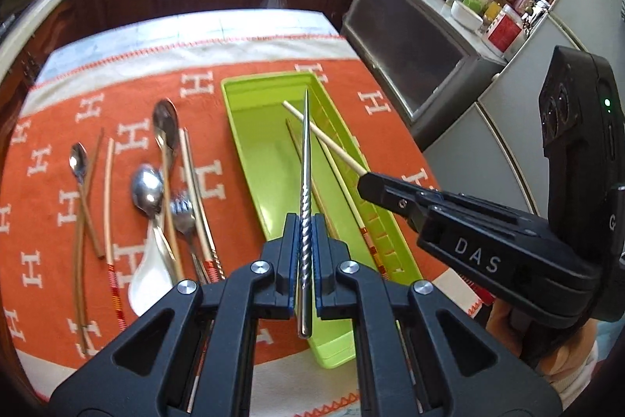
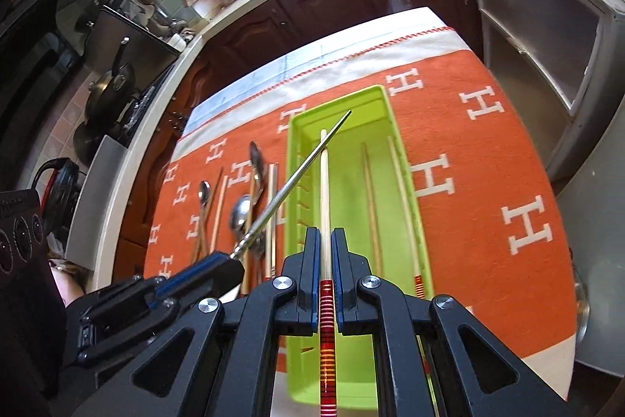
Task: Organize utensils
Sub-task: 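Carry both chopsticks over the green tray and release them inside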
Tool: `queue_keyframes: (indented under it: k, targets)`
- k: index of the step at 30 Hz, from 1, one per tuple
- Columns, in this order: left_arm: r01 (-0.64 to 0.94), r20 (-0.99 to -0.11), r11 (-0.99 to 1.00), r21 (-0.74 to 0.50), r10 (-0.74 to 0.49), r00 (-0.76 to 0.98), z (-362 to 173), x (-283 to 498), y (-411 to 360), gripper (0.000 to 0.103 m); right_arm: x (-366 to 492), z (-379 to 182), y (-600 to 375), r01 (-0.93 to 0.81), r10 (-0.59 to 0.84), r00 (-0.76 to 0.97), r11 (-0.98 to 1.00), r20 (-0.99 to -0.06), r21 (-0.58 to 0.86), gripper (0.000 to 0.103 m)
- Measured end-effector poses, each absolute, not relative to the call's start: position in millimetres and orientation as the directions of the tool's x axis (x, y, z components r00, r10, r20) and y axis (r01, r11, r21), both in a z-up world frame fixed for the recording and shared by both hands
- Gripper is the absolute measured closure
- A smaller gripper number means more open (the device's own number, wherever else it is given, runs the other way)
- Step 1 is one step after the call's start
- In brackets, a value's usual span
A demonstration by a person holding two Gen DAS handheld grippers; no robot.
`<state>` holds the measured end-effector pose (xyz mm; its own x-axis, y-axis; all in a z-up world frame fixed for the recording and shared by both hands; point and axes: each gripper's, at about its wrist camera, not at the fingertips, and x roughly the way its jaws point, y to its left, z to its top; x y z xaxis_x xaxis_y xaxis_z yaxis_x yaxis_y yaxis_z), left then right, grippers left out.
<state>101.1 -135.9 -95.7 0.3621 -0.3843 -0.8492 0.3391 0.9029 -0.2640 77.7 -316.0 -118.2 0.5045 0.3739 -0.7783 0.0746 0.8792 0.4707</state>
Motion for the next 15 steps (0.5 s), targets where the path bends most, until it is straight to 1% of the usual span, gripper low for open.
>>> queue_keyframes:
  k: [2,5,15]
  targets:
    - [0.326,-0.865,0.899,-0.292,-0.393,0.311,-109.1,106.7,-136.0,0.099,84.9,-129.9,-317.0,0.089,0.376,0.484,0.878,-0.791,0.471,0.097]
    - [0.323,-0.882,0.898,-0.297,-0.388,0.267,-122.6,111.1,-136.9,0.099,92.3,-147.3,-320.3,0.112,0.403,0.437,0.863,-0.804,0.493,0.095]
    - [0.321,-0.904,0.908,-0.268,-0.352,0.242,-137.1,107.0,-122.7,0.098,93.7,-169.4,-307.2,0.091,0.395,0.397,0.881,-0.829,0.464,0.093]
